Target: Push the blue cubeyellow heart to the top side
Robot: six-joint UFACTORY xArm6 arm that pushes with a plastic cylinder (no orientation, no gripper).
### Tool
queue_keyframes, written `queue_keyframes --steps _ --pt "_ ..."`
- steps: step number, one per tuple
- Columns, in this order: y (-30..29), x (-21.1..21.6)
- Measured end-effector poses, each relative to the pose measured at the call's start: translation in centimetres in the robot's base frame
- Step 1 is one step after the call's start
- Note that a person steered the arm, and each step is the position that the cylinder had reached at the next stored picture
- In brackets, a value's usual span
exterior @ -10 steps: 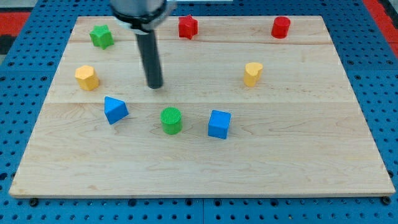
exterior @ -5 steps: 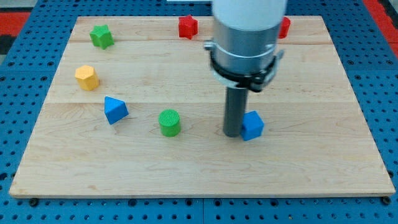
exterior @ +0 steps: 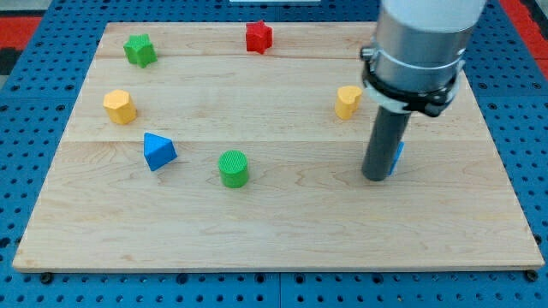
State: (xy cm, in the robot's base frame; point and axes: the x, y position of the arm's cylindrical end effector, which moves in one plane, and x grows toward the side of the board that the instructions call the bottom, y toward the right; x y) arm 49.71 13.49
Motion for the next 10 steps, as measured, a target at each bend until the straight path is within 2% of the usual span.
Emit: queue_keyframes --steps 2,5,7,10 --pt "3.3 -0.6" --pt "0.3 -5.8" --pt "3.2 -10.4" --pt "3.2 -11.3"
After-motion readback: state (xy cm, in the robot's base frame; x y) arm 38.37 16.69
